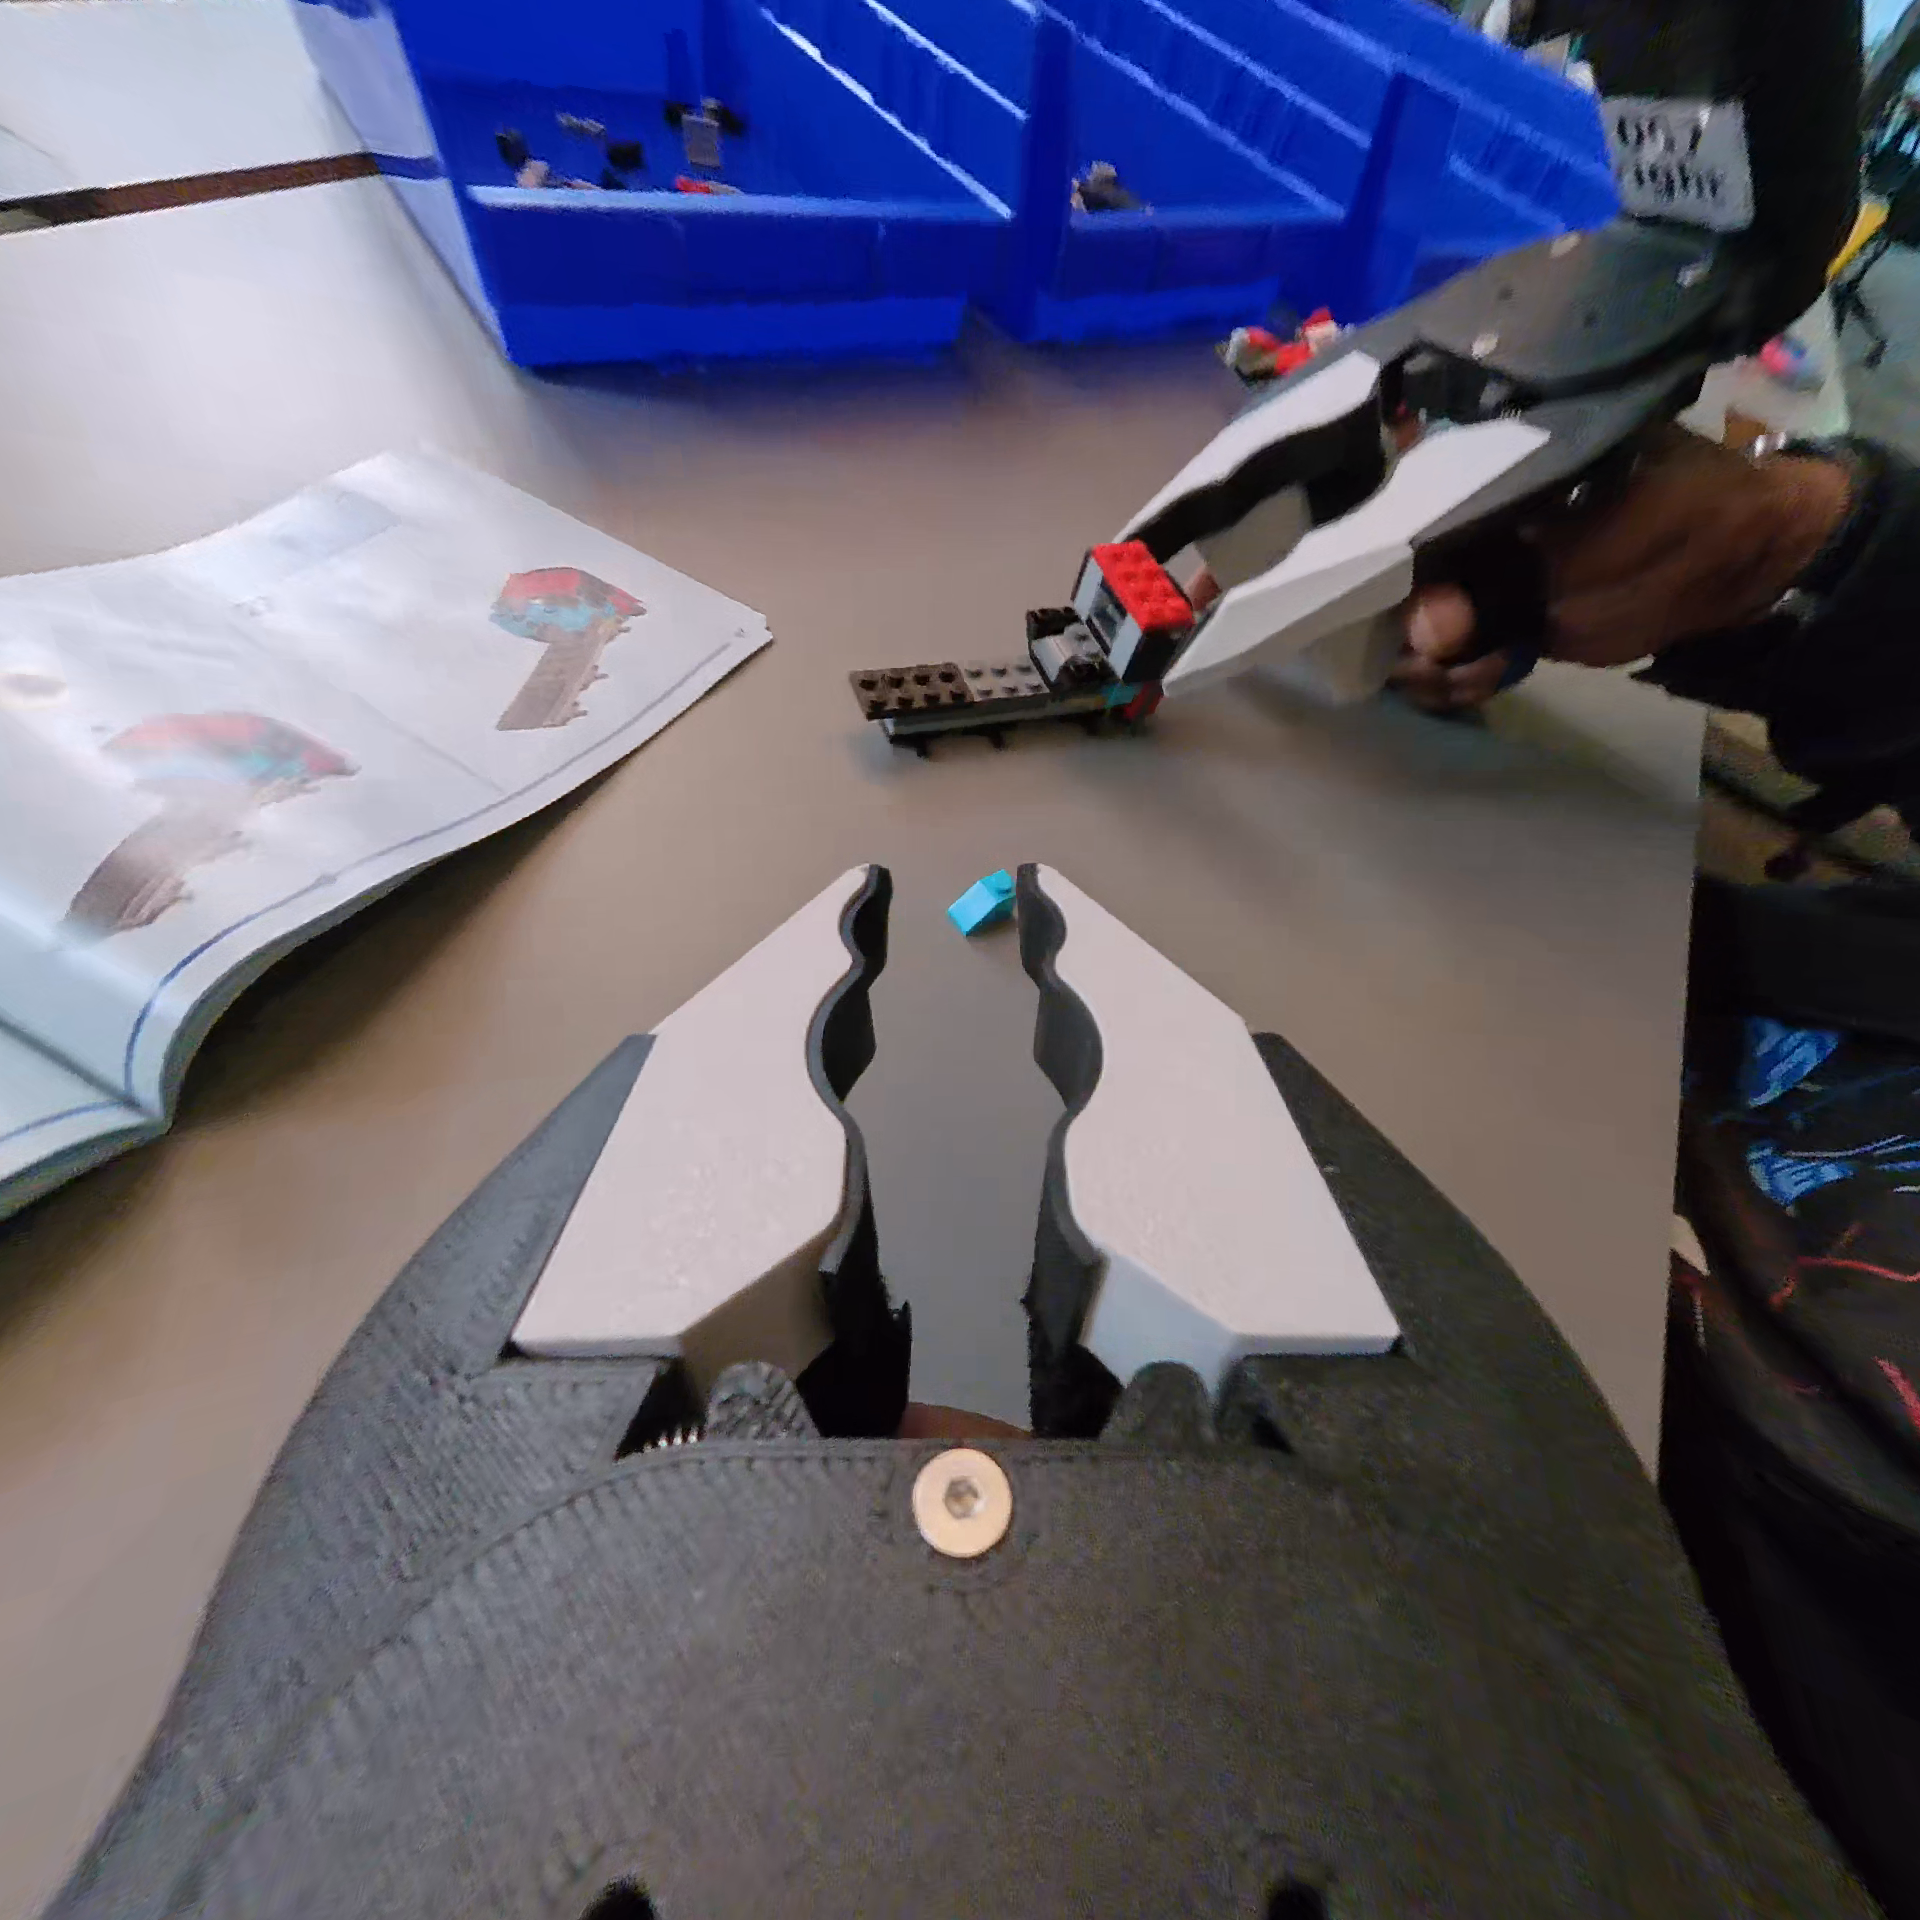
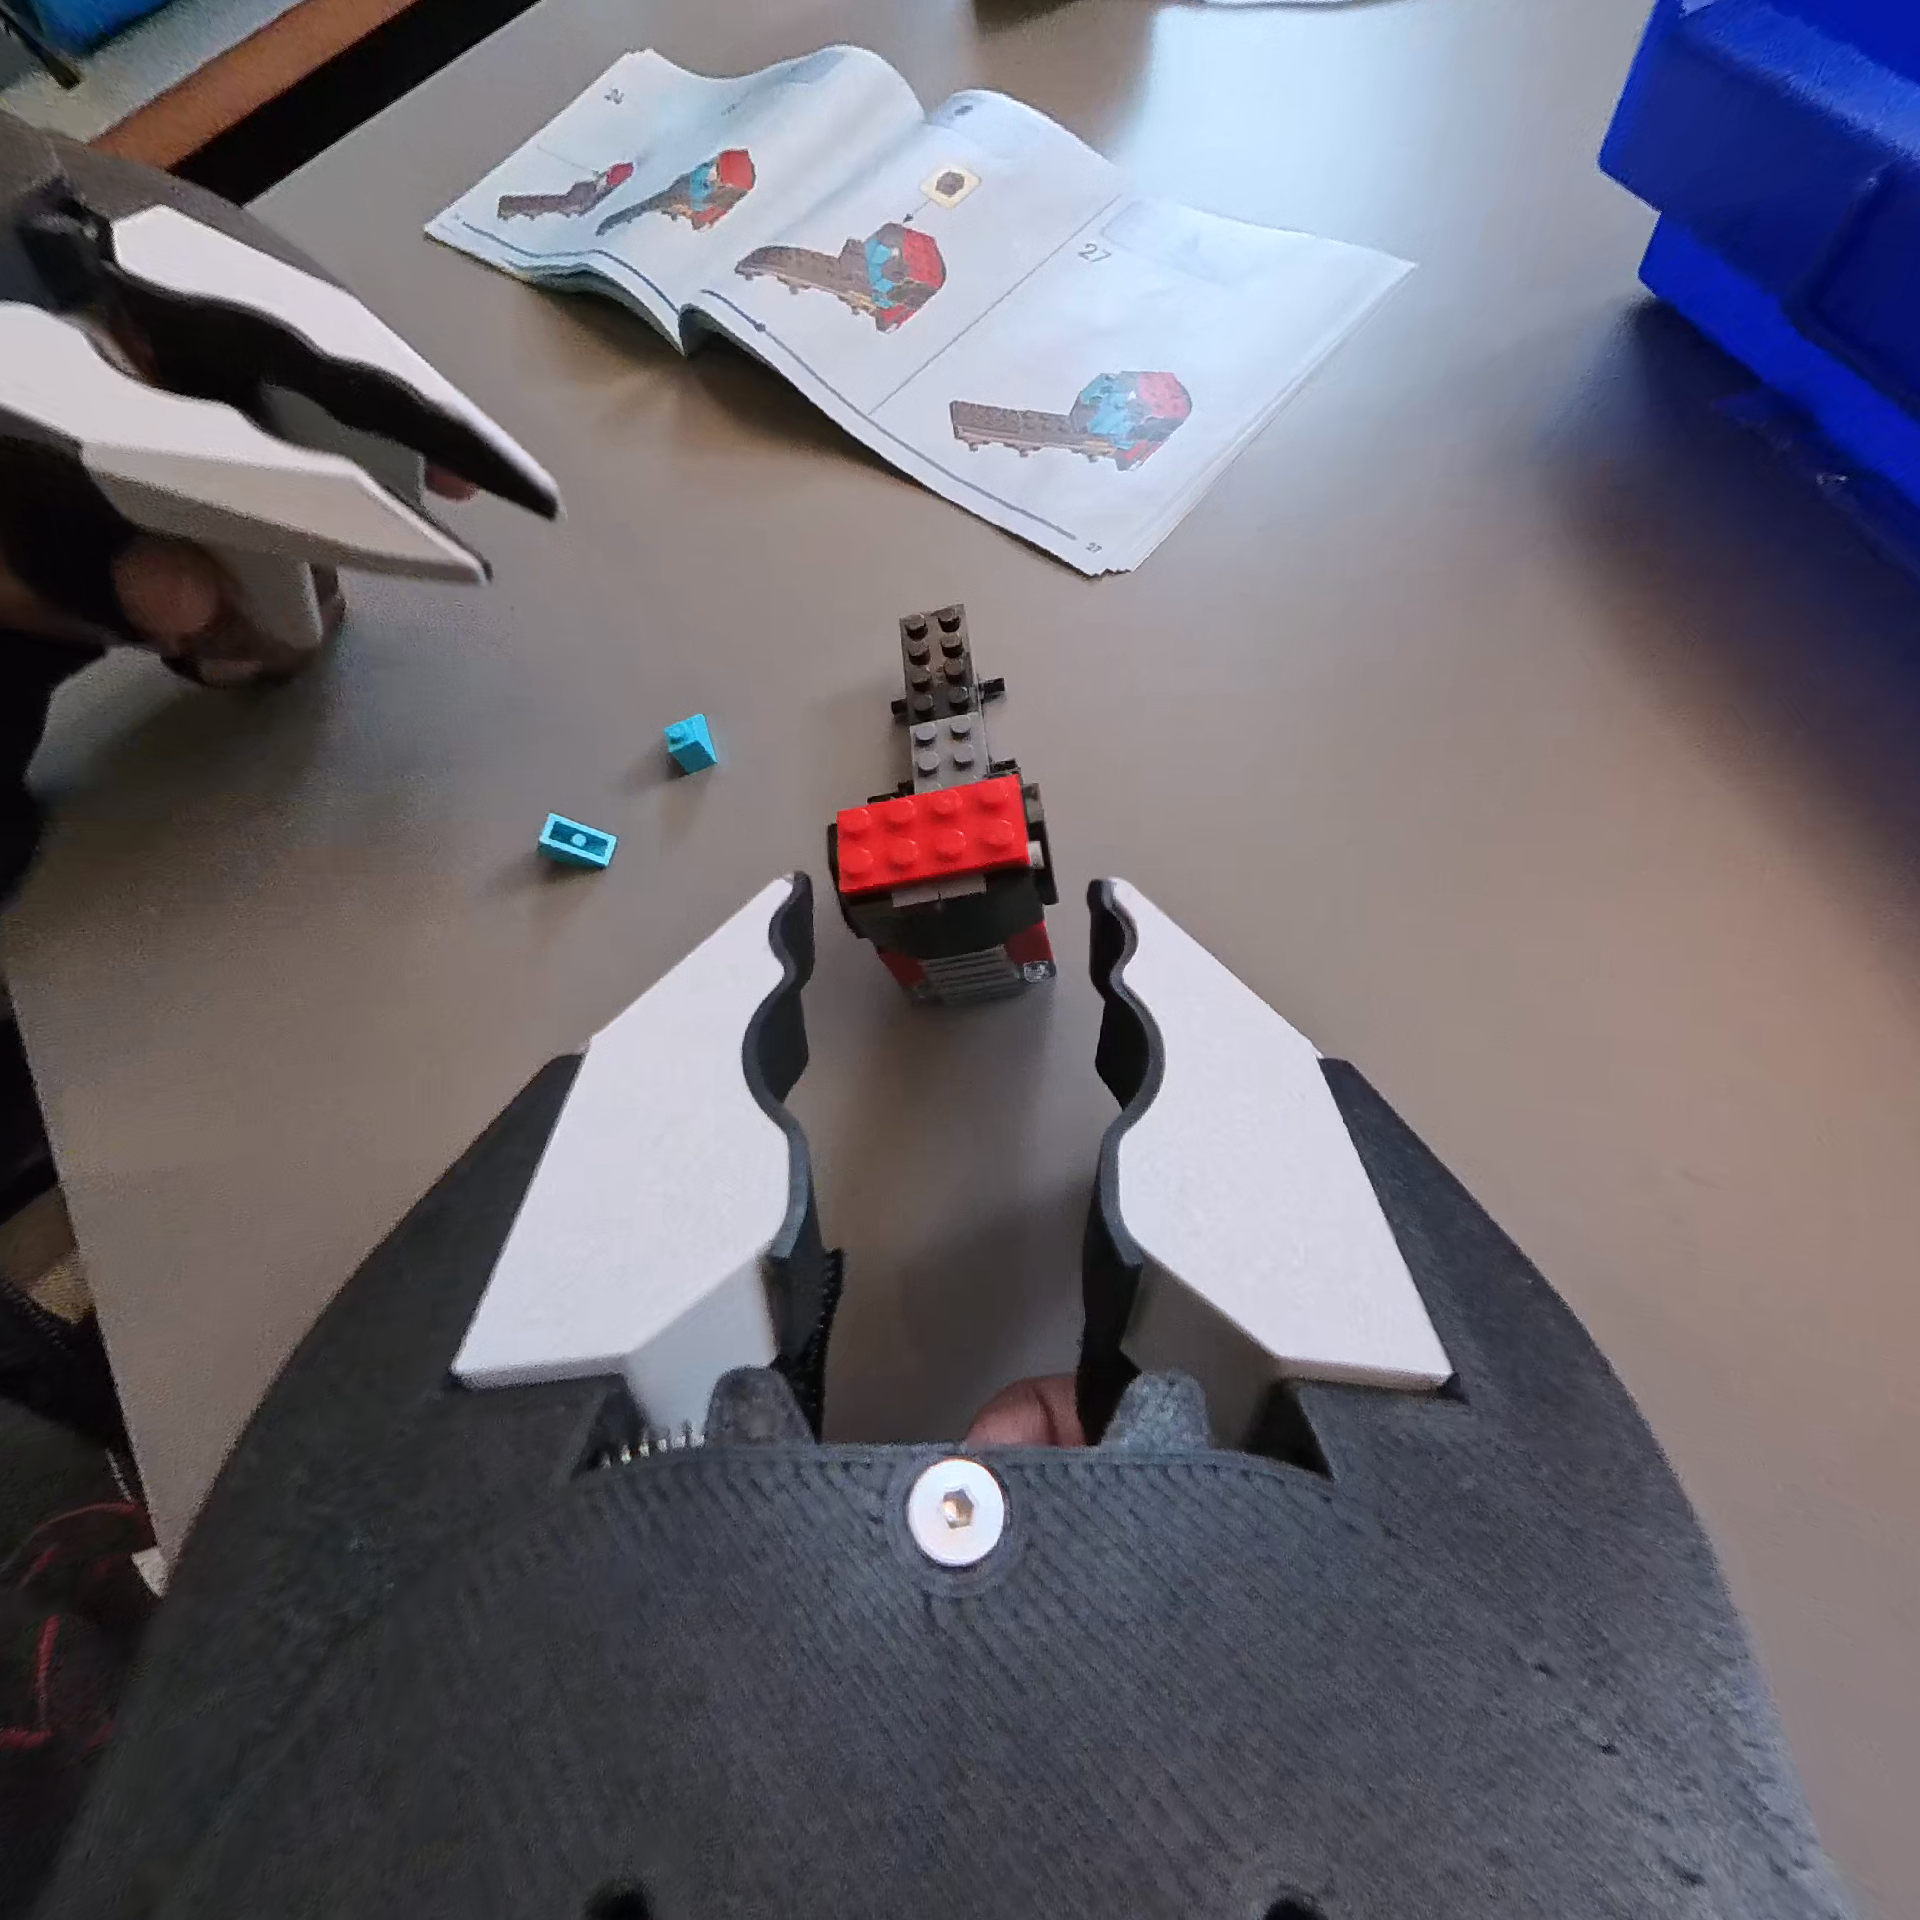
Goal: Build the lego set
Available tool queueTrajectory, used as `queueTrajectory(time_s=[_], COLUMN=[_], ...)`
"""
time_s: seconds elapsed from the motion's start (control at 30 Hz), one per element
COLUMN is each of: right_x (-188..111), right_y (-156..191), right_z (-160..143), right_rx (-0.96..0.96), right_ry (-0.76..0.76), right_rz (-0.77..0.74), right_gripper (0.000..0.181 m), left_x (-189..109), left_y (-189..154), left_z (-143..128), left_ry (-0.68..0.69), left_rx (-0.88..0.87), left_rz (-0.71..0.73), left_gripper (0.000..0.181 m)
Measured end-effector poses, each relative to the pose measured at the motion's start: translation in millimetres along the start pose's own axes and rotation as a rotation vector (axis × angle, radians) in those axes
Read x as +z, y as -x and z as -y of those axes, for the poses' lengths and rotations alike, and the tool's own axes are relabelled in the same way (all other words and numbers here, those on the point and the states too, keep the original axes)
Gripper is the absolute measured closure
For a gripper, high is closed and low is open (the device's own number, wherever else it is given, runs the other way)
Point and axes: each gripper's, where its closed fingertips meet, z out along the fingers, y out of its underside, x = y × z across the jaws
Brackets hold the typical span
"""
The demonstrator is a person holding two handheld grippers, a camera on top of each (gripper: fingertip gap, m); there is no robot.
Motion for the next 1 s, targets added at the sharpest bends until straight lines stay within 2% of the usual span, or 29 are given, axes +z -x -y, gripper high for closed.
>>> queueTrajectory(time_s=[0.13, 0.4, 0.67, 1.0], right_x=[1, -2, -6, -1], right_y=[1, 1, -3, -2], right_z=[-1, 5, 11, 7], right_rx=[-0.006, 0.057, 0.165, 0.097], right_ry=[0.009, -0.028, -0.071, -0.035], right_rz=[0.006, 0.070, 0.142, 0.084], right_gripper=[0.127, 0.129, 0.130, 0.129], left_x=[-6, 0, -7, -14], left_y=[7, 10, 12, 13], left_z=[4, -3, 4, 12], left_ry=[-0.037, 0.019, -0.047, -0.107], left_rx=[-0.079, -0.099, -0.134, -0.207], left_rz=[-0.016, -0.012, -0.029, -0.101], left_gripper=[0.156, 0.156, 0.157, 0.158])
